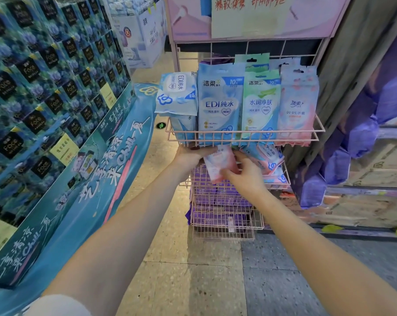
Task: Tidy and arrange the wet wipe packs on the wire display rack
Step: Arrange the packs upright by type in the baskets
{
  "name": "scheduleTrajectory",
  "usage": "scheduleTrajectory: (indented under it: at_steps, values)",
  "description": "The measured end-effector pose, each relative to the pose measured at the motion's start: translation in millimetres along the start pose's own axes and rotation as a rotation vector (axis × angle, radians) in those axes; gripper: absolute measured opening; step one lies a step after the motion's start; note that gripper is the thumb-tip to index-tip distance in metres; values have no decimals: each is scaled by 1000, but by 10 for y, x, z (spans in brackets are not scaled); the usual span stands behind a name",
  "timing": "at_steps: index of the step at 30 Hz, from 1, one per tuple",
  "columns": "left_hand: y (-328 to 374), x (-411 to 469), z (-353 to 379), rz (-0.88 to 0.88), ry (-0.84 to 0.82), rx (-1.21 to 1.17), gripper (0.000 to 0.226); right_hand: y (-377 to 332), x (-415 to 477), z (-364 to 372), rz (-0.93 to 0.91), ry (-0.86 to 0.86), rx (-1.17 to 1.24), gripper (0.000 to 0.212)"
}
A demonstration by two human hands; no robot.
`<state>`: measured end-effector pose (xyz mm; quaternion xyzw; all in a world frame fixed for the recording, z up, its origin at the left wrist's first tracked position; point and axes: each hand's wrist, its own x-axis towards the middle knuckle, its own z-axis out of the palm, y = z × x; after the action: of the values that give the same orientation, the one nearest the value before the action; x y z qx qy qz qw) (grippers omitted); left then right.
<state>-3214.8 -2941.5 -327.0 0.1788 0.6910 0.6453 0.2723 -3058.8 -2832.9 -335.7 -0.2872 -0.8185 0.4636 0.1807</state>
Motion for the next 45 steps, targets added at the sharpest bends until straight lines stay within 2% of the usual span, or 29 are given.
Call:
scheduleTrajectory:
  at_steps: [2, 5, 9, 11, 17, 20, 23, 28, 31, 33, 36, 41, 45]
  values:
    - [10, -87, 18, 6, -23, -33, 38, -21, -7, 27, 18, -32, 142, 36]
    - [-44, -250, 37, -31, -87, -21, 25, 44, -88, -47, 103, -9, 345, 43]
    - [-144, -444, 123, -29, -202, 76, 41, 213, -234, -249, 95, -120, 312, 29]
    - [-98, -536, 221, 7, -207, 145, 46, 253, -285, -339, 96, -152, 352, 23]
    - [71, -811, 502, 143, -336, 395, 47, 274, -420, -665, 24, -181, 460, 27]
    - [235, -925, 689, 258, -218, 431, 54, 154, -452, -953, -10, -139, 505, 29]
    - [568, -974, 926, 349, -69, 317, 36, -43, -416, -1298, -87, -40, 526, 26]
    - [1079, -838, 1355, 492, 82, 219, 20, -394, -164, -1887, -232, 202, 380, 32]
    - [1322, -704, 1605, 577, 220, 306, 12, -528, 41, -2088, -258, 360, 306, 34]
    - [1418, -604, 1708, 572, 272, 348, 8, -558, 186, -2132, -244, 423, 218, 30]
    - [1429, -442, 1762, 478, 282, 550, 12, -513, 384, -2128, -208, 386, 27, 33]
    - [1339, -405, 1782, 361, 259, 850, 11, -334, 485, -2113, -186, 297, -259, 26]
    - [1278, -431, 1778, 340, 293, 961, 22, -217, 472, -2097, -182, 234, -314, 20]
